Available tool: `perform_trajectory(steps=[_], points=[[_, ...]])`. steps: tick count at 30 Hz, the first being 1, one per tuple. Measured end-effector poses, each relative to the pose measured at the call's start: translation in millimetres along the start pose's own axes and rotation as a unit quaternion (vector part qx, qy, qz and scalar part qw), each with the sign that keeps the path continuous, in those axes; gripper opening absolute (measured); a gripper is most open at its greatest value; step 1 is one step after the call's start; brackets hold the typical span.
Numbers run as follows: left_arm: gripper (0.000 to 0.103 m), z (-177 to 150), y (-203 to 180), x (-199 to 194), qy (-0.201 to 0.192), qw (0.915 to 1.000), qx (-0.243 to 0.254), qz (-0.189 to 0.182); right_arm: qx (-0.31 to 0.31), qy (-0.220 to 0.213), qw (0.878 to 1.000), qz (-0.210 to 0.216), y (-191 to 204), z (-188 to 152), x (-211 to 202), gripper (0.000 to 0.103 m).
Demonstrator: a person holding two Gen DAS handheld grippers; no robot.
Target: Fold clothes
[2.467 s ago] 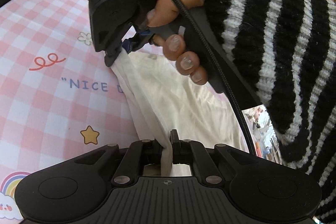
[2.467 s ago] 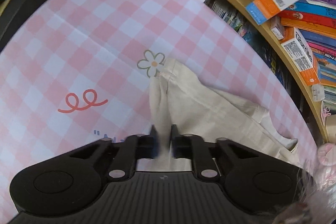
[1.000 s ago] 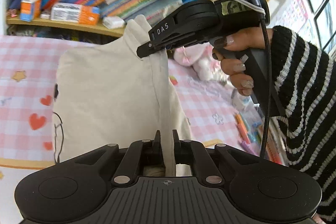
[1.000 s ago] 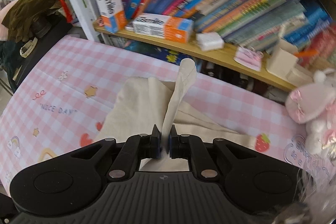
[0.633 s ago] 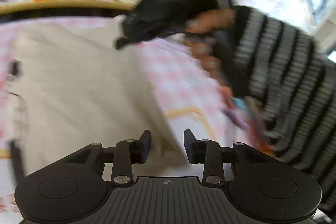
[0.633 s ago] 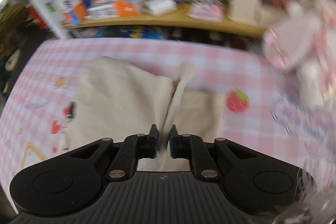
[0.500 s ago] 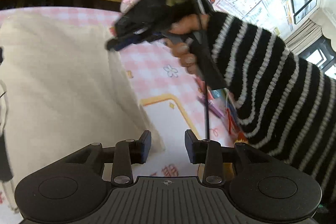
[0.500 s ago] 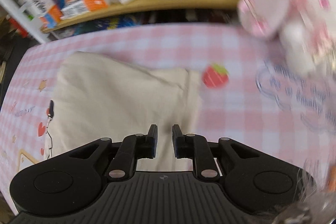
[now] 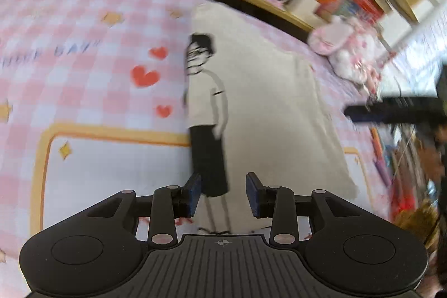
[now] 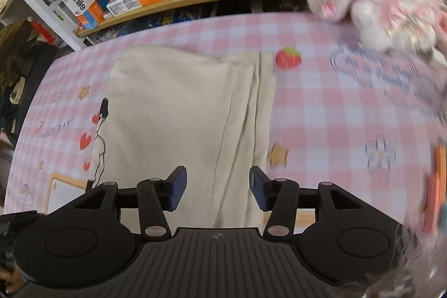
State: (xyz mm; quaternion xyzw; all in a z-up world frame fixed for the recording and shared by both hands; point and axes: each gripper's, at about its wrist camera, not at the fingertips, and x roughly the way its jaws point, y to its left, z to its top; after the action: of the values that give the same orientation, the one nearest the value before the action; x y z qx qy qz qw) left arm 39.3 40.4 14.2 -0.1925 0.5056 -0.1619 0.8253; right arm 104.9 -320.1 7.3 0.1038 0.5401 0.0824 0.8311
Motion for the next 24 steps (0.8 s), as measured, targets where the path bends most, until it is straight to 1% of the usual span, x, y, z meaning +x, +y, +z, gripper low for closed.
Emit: perform_trajectory(steps=[2, 4, 9, 13, 15, 16, 17, 18, 19, 20, 22, 24], points=[[0.035, 2, 11, 4, 0.010, 0.9995, -0.024, -0.018, 0.012, -0.003, 1.000, -0.010, 4, -16, -4, 0.047], [0.035, 2, 18, 9, 0.018, 0.9987, -0.036, -0.032, 0.024, -0.006, 0.999, -0.021, 8, -31, -8, 0.047], [0.035, 3, 23, 18, 0.041, 0.9973, -0.039, -0.046, 0.054, -0.013, 0.997, -0.047, 18, -70, -18, 0.046], [0.035, 6, 29, 24, 0.053, 0.9940, -0.066, -0.069, 0.094, -0.015, 0.994, -0.046, 9, -94, -14, 0.042], [0.034, 6, 31, 27, 0.056, 0.9924, -0.075, -0.080, 0.105, -0.023, 0.993, -0.043, 8, -103, -14, 0.038], [0.030, 6, 31, 28, 0.056, 0.9921, -0.074, -0.084, 0.110, -0.027, 0.993, -0.040, 9, -107, -13, 0.034], [0.030, 6, 31, 30, 0.056, 0.9920, -0.072, -0.087, 0.114, -0.032, 0.992, -0.038, 9, -111, -13, 0.029], [0.026, 6, 30, 31, 0.057, 0.9919, -0.069, -0.091, 0.119, -0.036, 0.992, -0.035, 9, -115, -13, 0.026], [0.011, 6, 30, 30, 0.054, 0.9925, -0.065, -0.089, 0.123, -0.041, 0.991, -0.033, 10, -118, -13, 0.022], [0.008, 6, 30, 27, 0.050, 0.9934, -0.058, -0.086, 0.123, -0.043, 0.991, -0.031, 12, -120, -13, 0.019], [0.003, 7, 29, 21, 0.041, 0.9950, -0.046, -0.078, 0.119, -0.045, 0.992, -0.027, 19, -123, -12, 0.017], [0.003, 6, 32, 14, 0.035, 0.9963, -0.038, -0.068, 0.111, -0.040, 0.993, -0.017, 29, -125, -11, 0.016]])
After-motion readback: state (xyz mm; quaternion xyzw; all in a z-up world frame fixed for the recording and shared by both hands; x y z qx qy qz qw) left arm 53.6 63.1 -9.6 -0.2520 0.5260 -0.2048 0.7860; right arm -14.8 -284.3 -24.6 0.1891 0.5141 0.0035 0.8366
